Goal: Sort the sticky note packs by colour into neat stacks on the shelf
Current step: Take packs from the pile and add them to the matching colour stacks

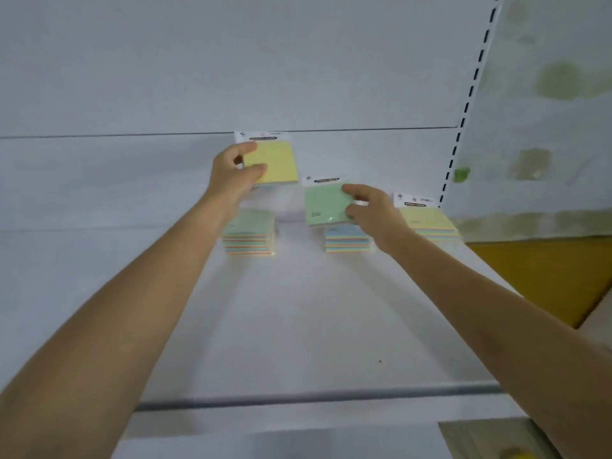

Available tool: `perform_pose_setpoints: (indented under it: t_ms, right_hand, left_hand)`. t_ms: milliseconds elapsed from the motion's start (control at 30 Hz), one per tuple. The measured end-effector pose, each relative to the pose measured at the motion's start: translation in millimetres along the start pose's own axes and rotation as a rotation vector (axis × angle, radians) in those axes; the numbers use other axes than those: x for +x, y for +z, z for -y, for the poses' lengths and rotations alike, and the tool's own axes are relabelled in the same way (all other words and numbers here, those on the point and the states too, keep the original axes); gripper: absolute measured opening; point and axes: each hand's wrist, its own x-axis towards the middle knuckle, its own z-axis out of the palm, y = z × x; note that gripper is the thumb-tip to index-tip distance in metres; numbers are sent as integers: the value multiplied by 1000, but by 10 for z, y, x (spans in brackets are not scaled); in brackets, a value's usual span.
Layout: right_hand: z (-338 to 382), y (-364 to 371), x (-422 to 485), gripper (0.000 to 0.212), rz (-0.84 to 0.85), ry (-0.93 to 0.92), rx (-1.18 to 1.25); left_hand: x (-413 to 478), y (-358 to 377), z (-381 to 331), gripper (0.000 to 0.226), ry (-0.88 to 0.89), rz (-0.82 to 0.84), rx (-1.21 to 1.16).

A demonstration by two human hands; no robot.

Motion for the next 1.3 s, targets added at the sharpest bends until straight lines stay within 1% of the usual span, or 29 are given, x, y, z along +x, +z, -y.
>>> perform_pose_setpoints:
  t_ms: [100,233,300,400,467,533,600,700,767,867,1000,1100,1200,1300]
  right_hand:
    - [157,456,12,47,88,-15,38]
    - [341,1001,24,46,160,-4,70]
    - [383,1212,44,43,173,-27,-44]
    - [404,1382,29,34,123,-57,-361]
    - [413,1396,-23,36,111,-12,-520]
    - [427,1338,-77,40,115,19,-575]
    - [422,1177,-115,44,97,-16,-530]
    - [290,752,-187,43,35,-117,-486]
    - [97,375,-267,42,33,-163,-547]
    - [-246,-231,-459,41,87,-179,-710]
    - [-564,-899,-647,46,152,-84,-849]
    - [-669,-1156,-720,53,179,-11,-954]
    - [-720,-1198,-773,54,165,-9,-938]
    - [-729,-1185,-780,54,138,-27,-929]
  left_hand:
    - [-17,-427,20,44,-23,-64,-1]
    - [-43,-901,103,45,-56,-138,-10]
    - [-51,-1056,141,45,-56,-153,-5]
    - [-49,-1142,136,44,-43,-141,4]
    - [-51,-1111,113,44,-36,-116,7]
    - [-40,-1023,89,43,-28,-84,10]
    - [-25,-863,54,43,-19,-39,5]
    - [-33,-435,1,43,-3,49,6]
    - [-73,-42,-11,44,-5,108,0]
    - [-179,625,16,45,-20,202,-12]
    - [-349,1475,51,47,-29,308,23]
    - [-449,1945,76,49,-4,362,107]
    - [-492,2181,132,52,8,414,273]
    - [-493,2253,218,53,-6,461,417]
